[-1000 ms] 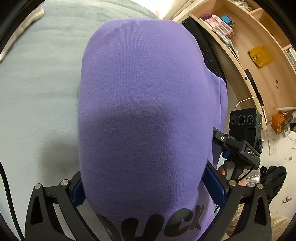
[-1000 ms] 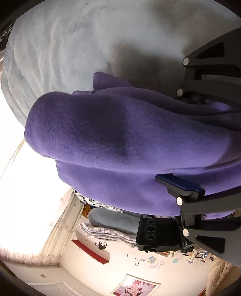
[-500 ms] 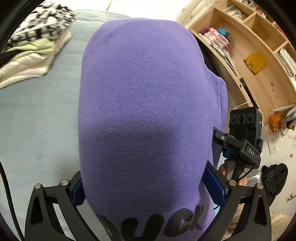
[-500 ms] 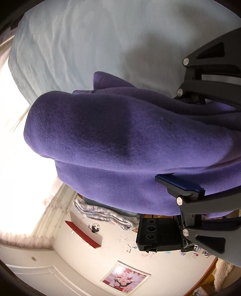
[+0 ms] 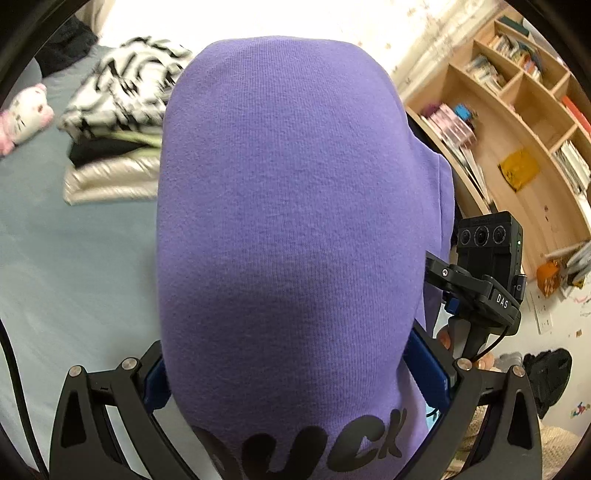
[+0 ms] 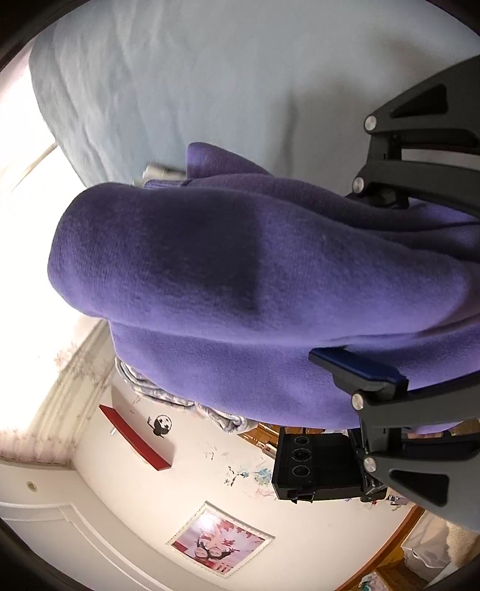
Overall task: Fold large clothes
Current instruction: 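Grasp the folded hoodie with both grippers and lift it toward the clothes stack, then lower the hoodie onto the folded clothes stack and open both grippers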
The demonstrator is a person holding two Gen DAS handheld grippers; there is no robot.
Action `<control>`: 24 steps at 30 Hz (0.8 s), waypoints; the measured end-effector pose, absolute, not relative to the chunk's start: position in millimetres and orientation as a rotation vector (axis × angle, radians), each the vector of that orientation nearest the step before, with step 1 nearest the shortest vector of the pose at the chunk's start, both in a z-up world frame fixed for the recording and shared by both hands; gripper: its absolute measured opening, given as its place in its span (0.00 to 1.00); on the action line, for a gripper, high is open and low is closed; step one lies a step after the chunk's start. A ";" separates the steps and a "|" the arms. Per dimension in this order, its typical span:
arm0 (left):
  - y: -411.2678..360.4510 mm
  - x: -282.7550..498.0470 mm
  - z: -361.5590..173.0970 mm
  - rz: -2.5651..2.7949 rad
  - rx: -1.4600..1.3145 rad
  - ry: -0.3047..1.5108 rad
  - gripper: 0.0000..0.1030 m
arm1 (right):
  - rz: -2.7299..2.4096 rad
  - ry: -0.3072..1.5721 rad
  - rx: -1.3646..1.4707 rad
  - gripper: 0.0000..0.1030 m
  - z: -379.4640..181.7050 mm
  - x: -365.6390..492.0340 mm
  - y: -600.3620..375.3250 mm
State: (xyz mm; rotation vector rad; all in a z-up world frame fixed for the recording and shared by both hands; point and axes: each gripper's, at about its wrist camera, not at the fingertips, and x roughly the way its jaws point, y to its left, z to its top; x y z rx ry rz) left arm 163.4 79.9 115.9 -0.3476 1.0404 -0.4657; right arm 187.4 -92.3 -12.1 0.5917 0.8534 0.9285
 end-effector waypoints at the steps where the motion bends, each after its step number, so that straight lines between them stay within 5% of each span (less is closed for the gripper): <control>1: 89.5 173.0 120.3 -0.461 -0.346 1.035 1.00 | 0.935 0.846 0.586 0.58 -7.9 195.8 -83.2; 15: 220.1 460.4 201.2 -0.382 -0.223 0.944 1.00 | 0.969 0.710 0.661 0.59 17.8 460.7 49.8; 19: 243.4 535.9 178.3 -0.347 -0.218 0.964 1.00 | 0.947 0.731 0.709 0.59 -14.5 536.4 83.4; 24: 256.3 604.7 84.8 -0.267 -0.243 1.133 1.00 | 0.818 0.953 0.764 0.60 -108.1 598.8 106.0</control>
